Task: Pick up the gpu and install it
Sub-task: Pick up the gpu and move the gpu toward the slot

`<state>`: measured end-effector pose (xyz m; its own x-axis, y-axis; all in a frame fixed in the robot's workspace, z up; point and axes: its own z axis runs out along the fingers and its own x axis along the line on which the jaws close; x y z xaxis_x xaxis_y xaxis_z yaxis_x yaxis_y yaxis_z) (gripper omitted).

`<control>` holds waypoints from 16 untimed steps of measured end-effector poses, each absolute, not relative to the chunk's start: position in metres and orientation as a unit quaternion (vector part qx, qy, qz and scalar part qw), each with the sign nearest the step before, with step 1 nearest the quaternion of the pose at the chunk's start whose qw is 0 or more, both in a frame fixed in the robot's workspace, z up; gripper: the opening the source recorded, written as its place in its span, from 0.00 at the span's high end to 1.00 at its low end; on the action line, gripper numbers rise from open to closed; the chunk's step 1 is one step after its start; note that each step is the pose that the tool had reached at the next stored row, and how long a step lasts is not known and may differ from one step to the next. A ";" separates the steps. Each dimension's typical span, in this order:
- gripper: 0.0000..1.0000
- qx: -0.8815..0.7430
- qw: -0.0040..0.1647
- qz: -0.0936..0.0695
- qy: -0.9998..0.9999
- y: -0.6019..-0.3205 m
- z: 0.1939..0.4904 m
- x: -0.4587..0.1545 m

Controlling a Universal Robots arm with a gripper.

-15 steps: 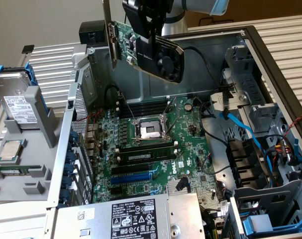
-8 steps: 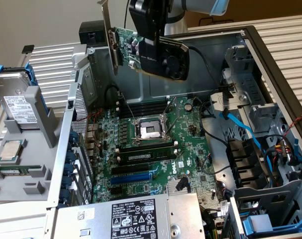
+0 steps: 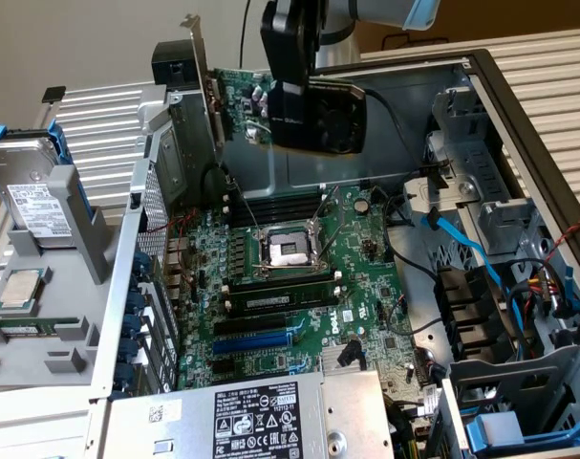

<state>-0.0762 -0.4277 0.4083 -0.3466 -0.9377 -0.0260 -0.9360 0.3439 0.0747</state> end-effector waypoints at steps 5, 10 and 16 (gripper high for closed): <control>0.73 0.608 0.010 -0.036 -0.793 -0.428 0.405 -0.076; 0.73 0.644 0.010 -0.035 -0.765 -0.428 0.401 -0.076; 0.73 0.679 0.012 -0.034 -0.733 -0.428 0.393 -0.076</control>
